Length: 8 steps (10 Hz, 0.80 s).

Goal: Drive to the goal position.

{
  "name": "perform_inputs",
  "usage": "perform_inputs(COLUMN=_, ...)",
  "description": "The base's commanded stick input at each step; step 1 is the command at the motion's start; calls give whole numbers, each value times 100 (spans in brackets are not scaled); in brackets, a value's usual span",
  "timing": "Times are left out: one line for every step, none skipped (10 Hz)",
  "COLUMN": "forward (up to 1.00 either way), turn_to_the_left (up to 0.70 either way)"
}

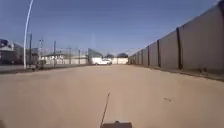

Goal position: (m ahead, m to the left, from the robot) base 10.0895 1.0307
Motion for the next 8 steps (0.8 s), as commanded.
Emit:
perform_inputs(forward=100, turn_to_the_left=0)
perform_inputs(forward=100, turn_to_the_left=0)
perform_inputs(forward=100, turn_to_the_left=0)
perform_inputs(forward=100, turn_to_the_left=0)
perform_inputs(forward=100, turn_to_the_left=0)
perform_inputs(forward=100, turn_to_the_left=0)
perform_inputs(forward=100, turn_to_the_left=0)
perform_inputs(forward=100, turn_to_the_left=0)
